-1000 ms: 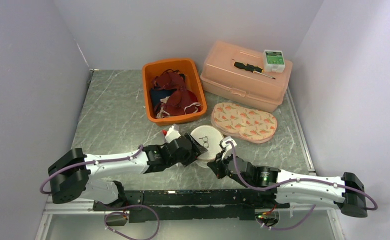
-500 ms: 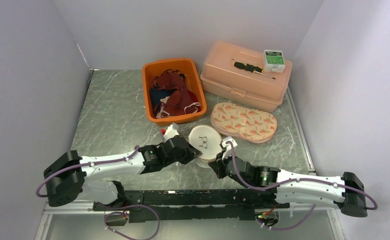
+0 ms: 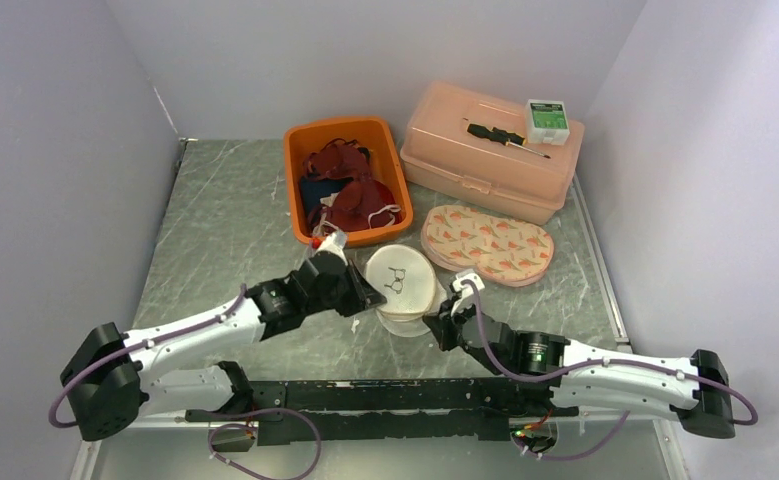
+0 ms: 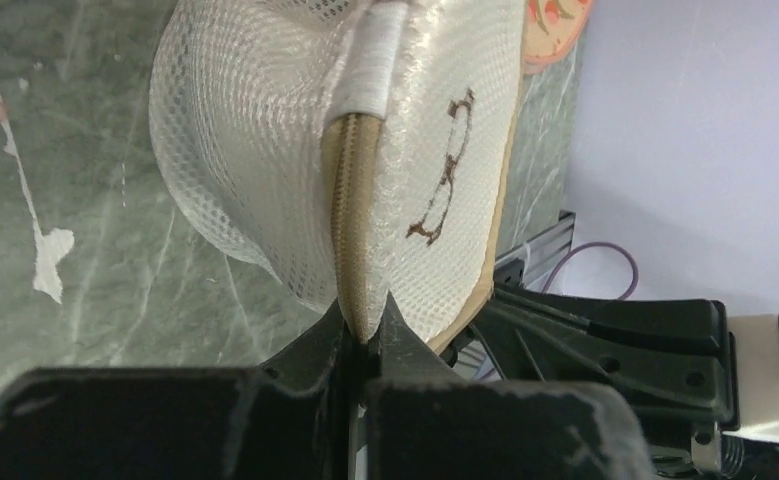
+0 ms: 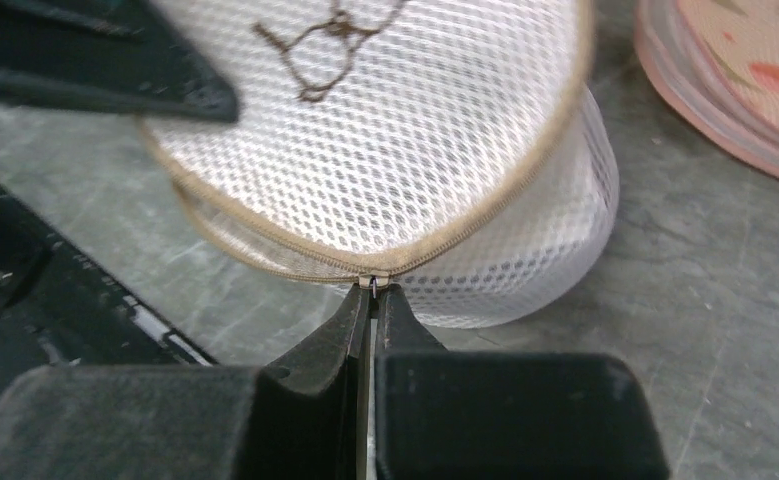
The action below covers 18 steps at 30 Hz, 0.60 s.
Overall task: Unzip the laundry bag and remove the bra
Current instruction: Unzip the laundry bag at the center of the board.
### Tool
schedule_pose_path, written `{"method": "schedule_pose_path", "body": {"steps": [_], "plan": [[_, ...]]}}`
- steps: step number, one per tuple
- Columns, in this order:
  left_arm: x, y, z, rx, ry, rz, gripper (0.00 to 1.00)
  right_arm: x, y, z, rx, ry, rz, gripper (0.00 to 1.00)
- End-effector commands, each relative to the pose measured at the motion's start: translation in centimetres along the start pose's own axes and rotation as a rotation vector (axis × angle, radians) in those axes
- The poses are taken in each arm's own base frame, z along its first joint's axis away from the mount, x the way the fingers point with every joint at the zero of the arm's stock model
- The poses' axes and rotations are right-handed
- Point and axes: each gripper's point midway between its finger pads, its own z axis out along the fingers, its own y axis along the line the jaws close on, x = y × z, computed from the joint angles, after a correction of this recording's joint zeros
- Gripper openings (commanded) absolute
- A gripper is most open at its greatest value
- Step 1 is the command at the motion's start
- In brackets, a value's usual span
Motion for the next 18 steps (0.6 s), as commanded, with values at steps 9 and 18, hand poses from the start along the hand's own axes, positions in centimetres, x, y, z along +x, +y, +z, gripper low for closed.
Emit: {"method": "schedule_pose_path", "body": {"steps": [9, 18], "plan": [[-4.4, -3.9, -2.0, 0.071, 0.215, 0.493, 0.04, -3.7, 9.7, -2.3, -0.403, -0.072, -0.156, 0.0], [-2.3, 0.2, 1.3, 0.077, 0.278, 0.387, 0.12, 0.4, 7.9, 0.2, -0.263, 0.0, -0.086, 0.0]]}}
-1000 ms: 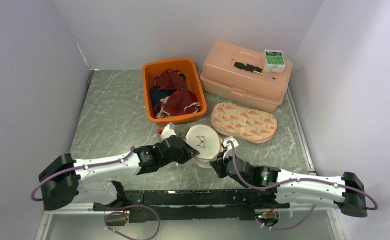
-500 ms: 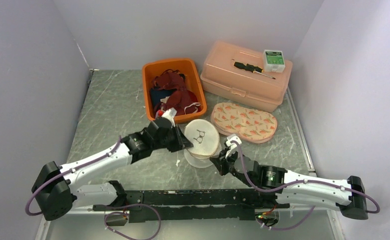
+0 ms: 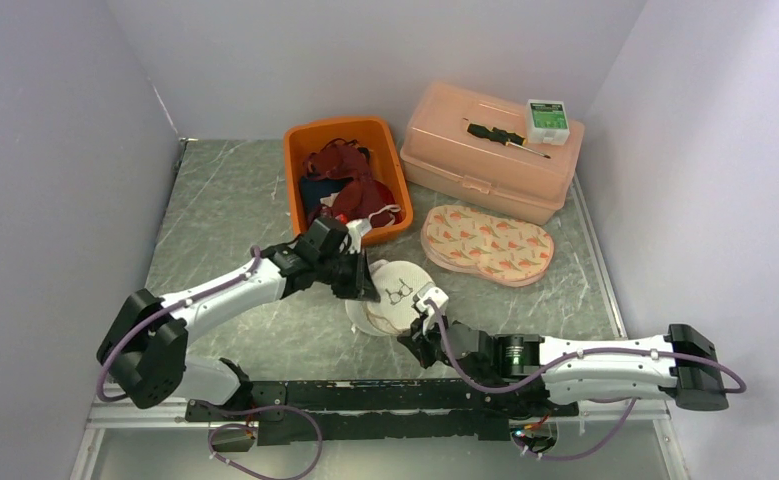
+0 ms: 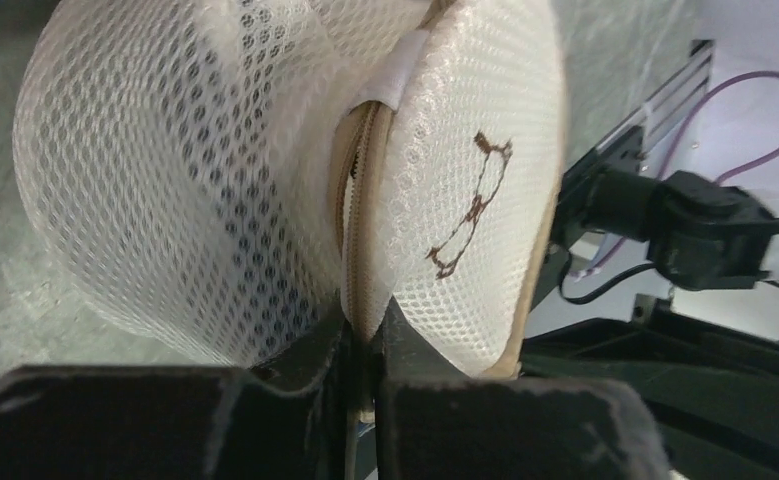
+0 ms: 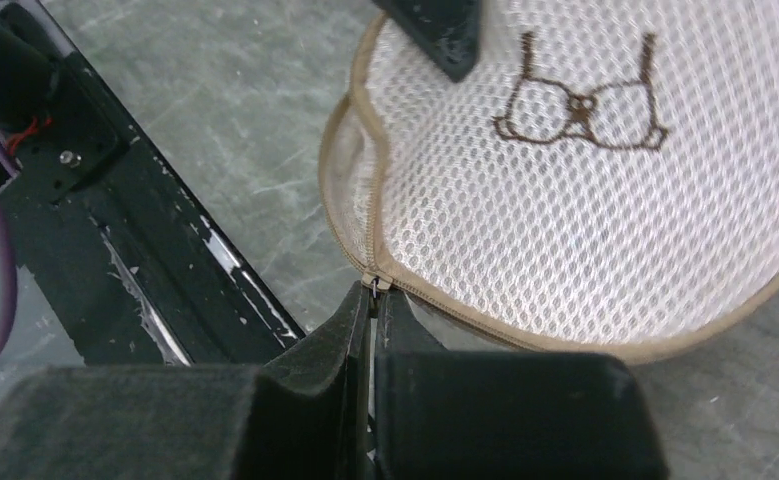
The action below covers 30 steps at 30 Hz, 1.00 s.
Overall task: Unzip the laundry bag and remove the bra
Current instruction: Unzip the laundry bag at the center of the board.
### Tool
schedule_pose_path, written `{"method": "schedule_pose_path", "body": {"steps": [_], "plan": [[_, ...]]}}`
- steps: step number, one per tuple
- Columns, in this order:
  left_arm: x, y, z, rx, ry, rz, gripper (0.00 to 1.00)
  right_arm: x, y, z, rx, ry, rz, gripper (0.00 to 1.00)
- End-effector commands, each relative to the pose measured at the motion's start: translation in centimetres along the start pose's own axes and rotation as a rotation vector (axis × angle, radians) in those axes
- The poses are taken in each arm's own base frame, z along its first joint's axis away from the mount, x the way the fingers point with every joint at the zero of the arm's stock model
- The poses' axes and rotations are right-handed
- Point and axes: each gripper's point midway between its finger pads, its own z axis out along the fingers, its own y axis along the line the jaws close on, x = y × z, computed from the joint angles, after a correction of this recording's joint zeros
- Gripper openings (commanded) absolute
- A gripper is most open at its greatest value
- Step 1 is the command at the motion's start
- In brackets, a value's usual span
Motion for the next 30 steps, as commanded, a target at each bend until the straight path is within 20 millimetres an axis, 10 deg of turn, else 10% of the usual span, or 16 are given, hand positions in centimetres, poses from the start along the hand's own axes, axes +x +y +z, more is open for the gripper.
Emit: {"method": "schedule_pose_path", "body": {"steps": [1, 4, 8, 13, 17, 30], "plan": [[-0.9, -0.8, -0.5, 0.064, -0.073, 0.028, 0.19, -0.7, 0.1, 0.5, 0.03, -0.06, 0.105, 0.0], [-0.9, -1.1, -2.3, 0.044, -0.105, 0.024, 0.58, -0.1, -0.6, 0.7, 0.071, -0.05, 0.114, 0.0], [-0.6, -1.8, -5.9, 0.036, -0.176, -0.02, 0.78, -0.1, -0.8, 0.9, 0.094, -0.042, 0.115, 0.0], [1.5, -1.9, -7.6, 0.103, -0.237, -0.255, 0.84, -0.6, -0.6, 1.3, 0.1, -0.046, 0.114, 0.0], [3.3, -3.0, -6.0, 0.164, -0.26, -0.356, 0.94, -0.8, -0.3, 1.7, 0.099, -0.048, 0.109, 0.0], [3.7, -3.9, -1.5, 0.086, -0.29, -0.466, 0.85, -1.3, 1.0, 1.9, 0.05, -0.035, 0.099, 0.0]]}}
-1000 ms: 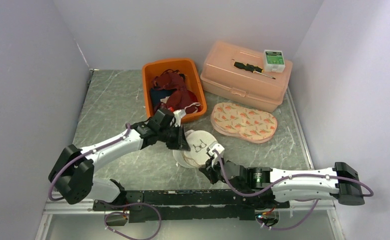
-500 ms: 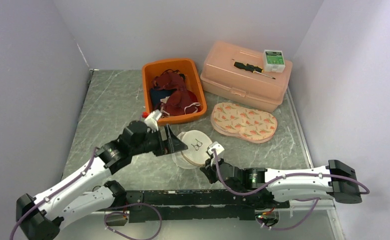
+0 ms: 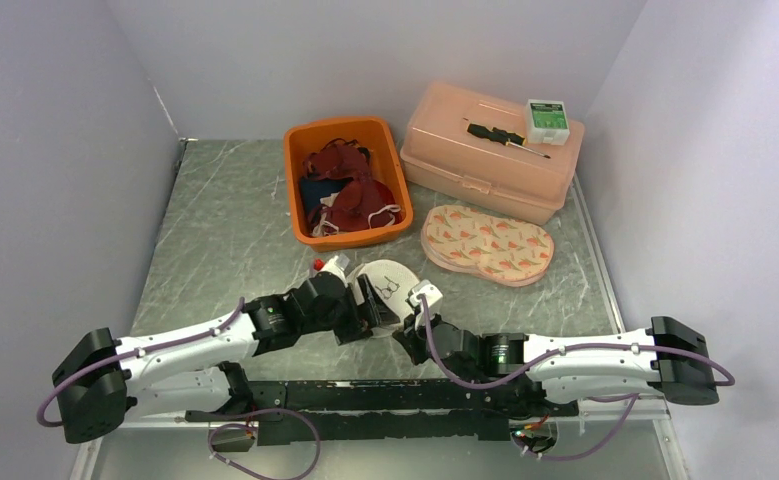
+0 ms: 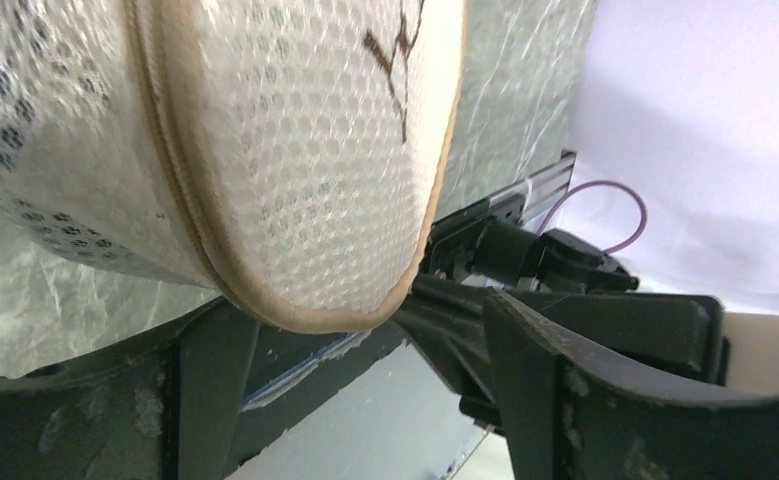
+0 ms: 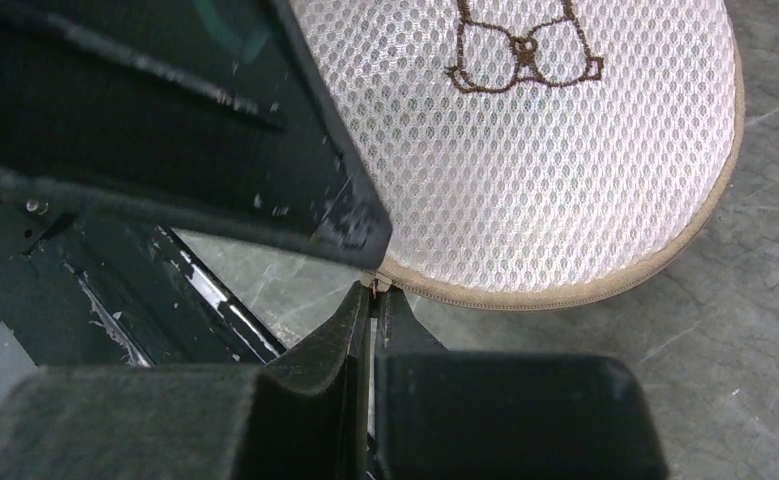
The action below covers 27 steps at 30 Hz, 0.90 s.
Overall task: Unzip the laundry bag and remove the bra
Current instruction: Unzip the laundry bag at the center of the board.
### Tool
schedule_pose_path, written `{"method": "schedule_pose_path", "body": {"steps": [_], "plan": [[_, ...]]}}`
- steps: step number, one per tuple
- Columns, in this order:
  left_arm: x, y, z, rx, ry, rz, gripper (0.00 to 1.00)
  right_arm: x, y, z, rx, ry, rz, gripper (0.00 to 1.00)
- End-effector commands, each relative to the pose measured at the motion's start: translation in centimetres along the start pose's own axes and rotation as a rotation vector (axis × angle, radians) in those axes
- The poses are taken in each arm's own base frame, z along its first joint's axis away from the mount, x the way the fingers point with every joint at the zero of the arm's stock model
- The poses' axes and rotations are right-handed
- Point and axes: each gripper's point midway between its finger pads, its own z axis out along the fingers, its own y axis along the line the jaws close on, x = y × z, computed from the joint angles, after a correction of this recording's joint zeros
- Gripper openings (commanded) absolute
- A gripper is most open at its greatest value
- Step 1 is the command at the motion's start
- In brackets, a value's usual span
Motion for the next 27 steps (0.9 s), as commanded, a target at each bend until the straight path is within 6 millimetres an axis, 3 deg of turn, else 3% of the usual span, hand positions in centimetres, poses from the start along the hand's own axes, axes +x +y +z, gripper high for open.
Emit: {"method": "schedule_pose_path", "body": {"steps": [1, 8, 15, 19, 27], "plan": [[-2.5, -2.3, 0.0, 0.06, -0.125, -0.099, 0.8, -2.3, 1.7, -0.1, -0.053, -0.055, 0.034, 0.0], [-3.0, -0.4, 0.4, -0.009, -0.173, -0.156, 0.48, -2.1, 2.0, -0.1, -0.068, -0.047, 0.027, 0.0], [-3.4, 0.1, 0.3, -0.038, -0.194, -0.141, 0.05, -1.6, 1.3, -0.1, -0.035, -0.029, 0.021, 0.0], [-3.6, 0.6, -0.1, -0.052, -0.212, -0.135, 0.03, -1.0, -0.1, -0.4, 0.021, -0.023, 0.038, 0.0], [-4.1, 1.3, -1.3, -0.054, -0.239, -0.124, 0.03, 0.7, -5.0, -1.2, 0.199, 0.004, 0.086, 0.0]]}}
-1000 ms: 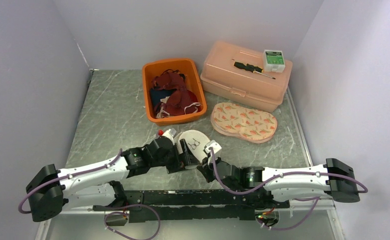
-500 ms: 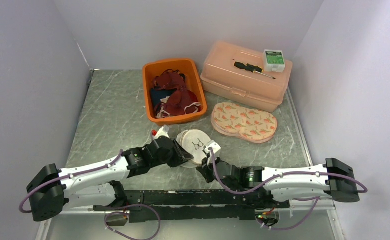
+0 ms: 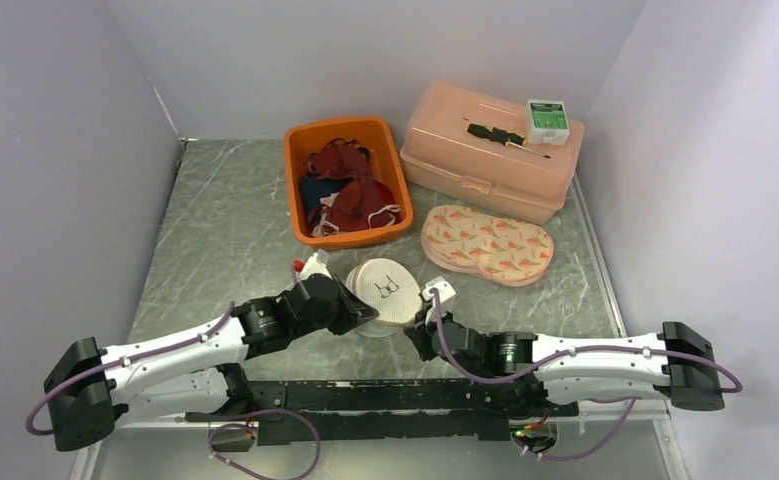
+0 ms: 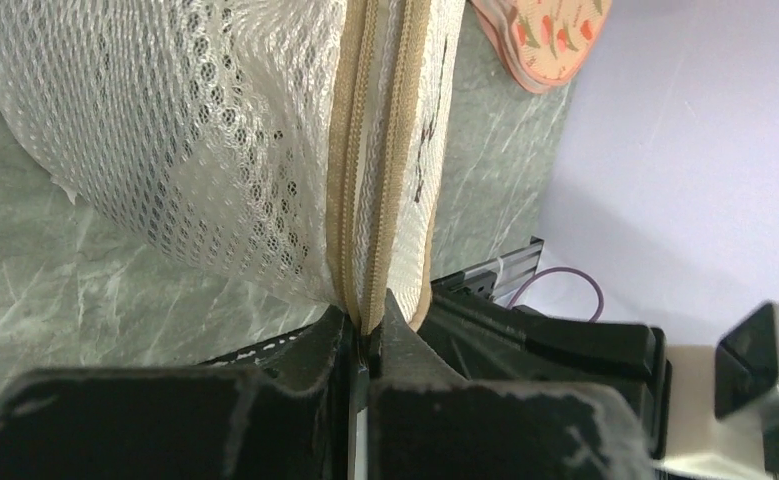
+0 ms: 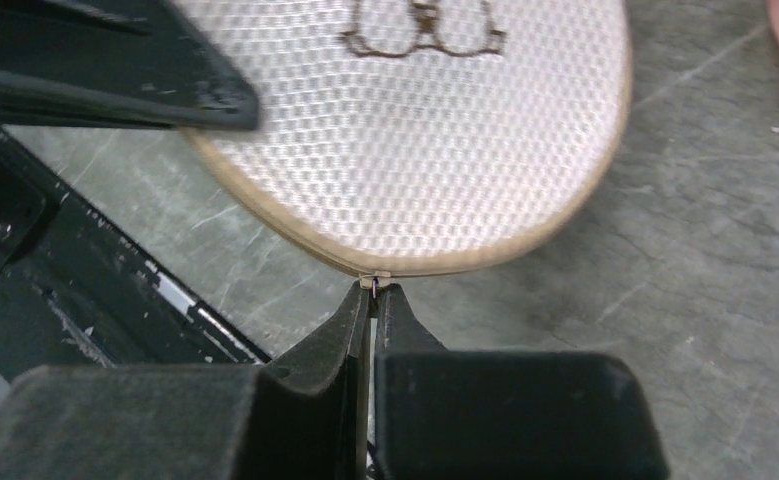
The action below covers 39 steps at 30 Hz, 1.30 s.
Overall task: Unzip the laundry bag and remove the bra
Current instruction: Unzip the laundry bag at the center of the board.
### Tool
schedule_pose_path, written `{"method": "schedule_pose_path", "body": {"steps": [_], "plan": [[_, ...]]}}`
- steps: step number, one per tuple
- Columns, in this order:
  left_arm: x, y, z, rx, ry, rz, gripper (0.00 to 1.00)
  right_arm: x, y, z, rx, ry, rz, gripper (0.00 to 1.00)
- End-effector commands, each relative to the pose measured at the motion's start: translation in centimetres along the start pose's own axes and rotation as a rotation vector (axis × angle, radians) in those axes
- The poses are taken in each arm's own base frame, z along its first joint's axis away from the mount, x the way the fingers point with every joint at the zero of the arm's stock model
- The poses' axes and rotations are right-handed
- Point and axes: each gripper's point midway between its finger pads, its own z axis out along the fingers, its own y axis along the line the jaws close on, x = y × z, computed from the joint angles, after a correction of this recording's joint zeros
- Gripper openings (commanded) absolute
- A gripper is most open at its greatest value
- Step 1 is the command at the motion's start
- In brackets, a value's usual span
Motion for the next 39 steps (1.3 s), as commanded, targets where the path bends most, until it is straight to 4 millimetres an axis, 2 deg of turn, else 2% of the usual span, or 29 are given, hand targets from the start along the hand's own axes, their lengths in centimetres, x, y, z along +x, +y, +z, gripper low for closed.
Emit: {"method": "schedule_pose_path", "body": {"steps": [1, 4, 10, 13, 16, 19, 23, 24, 26, 29, 30, 34, 35, 36, 39], "plan": [[-1.2, 0.6, -0.4, -0.006, -0.049, 0.024, 0.03, 0.2, -3.9, -0.1, 0.144, -0.011, 0.055, 0.0], [-1.1, -0.3, -0.5, 0.045, -0.021, 0.075, 0.03, -0.5, -4.4, -0.3, 0.139, -0.037, 0.067, 0.0], [-2.0, -4.3, -0.2, 0.125, 0.163, 0.35, 0.03, -4.1, -2.6, -2.7, -0.001, -0.15, 0.0, 0.0], [-3.1, -7.1, -0.6, 0.203, 0.187, 0.457, 0.03, -5.4, -1.4, -4.0, -0.086, -0.174, -0.026, 0.0], [-3.9, -8.4, -0.8, 0.265, 0.228, 0.521, 0.03, -5.9, 0.4, -5.0, -0.184, -0.17, -0.044, 0.0], [-3.7, -8.2, 0.0, 0.284, 0.297, 0.544, 0.03, -5.6, 1.7, -5.1, -0.247, -0.158, -0.038, 0.0], [-2.9, -6.3, 2.0, 0.256, 0.361, 0.527, 0.04, -4.2, 2.5, -4.1, -0.261, -0.124, -0.023, 0.0], [-2.6, -5.8, 2.5, 0.252, 0.377, 0.522, 0.06, -3.9, 2.8, -3.9, -0.275, -0.121, -0.015, 0.0], [-2.1, -4.6, 3.3, 0.231, 0.402, 0.503, 0.2, -3.8, 3.5, -3.5, -0.292, -0.12, -0.001, 0.0], [-2.2, -3.9, 3.2, 0.207, 0.387, 0.484, 0.55, -3.4, 3.7, -2.4, -0.263, -0.104, 0.009, 0.0], [-2.3, -3.9, 2.7, 0.202, 0.368, 0.477, 0.62, -3.3, 3.6, -2.2, -0.248, -0.1, 0.013, 0.0], [-3.4, -5.0, -1.0, 0.224, 0.248, 0.446, 0.8, -3.4, 3.2, -1.4, -0.198, -0.104, 0.05, 0.0], [-3.4, -4.7, -1.6, 0.205, 0.239, 0.417, 0.89, -3.4, 3.0, -1.3, -0.184, -0.105, 0.059, 0.0], [-3.7, -4.4, -2.2, 0.188, 0.203, 0.389, 0.93, -3.4, 2.9, -1.1, -0.171, -0.106, 0.066, 0.0], [-3.4, -3.2, -3.8, 0.151, 0.15, 0.284, 0.94, -3.3, 2.6, -0.7, -0.134, -0.099, 0.067, 0.0]]}}
